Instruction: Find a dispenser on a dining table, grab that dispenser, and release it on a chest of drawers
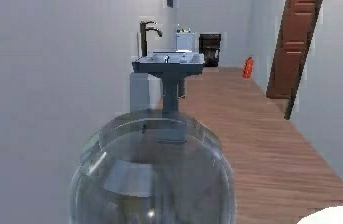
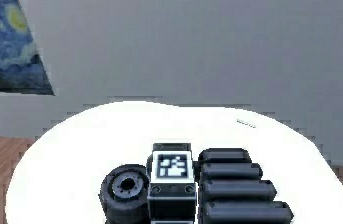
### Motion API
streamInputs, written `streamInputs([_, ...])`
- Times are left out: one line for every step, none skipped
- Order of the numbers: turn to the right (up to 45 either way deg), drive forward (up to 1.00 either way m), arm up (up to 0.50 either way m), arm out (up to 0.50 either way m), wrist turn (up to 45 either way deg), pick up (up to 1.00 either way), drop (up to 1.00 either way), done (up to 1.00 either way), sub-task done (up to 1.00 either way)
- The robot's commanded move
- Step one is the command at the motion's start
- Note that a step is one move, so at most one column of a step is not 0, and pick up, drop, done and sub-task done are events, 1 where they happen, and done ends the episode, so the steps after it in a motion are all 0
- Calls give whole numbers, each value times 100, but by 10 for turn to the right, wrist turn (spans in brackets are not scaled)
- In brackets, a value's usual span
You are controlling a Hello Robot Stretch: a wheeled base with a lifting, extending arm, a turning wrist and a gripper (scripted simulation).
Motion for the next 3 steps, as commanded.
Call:
streamInputs([30, 0, 0, 0, 0, 0, 0, 0, 0])
streamInputs([0, 70, 0, 0, 0, 0, 0, 0, 0])
streamInputs([330, 0, 0, 0, 0, 0, 0, 0, 0])
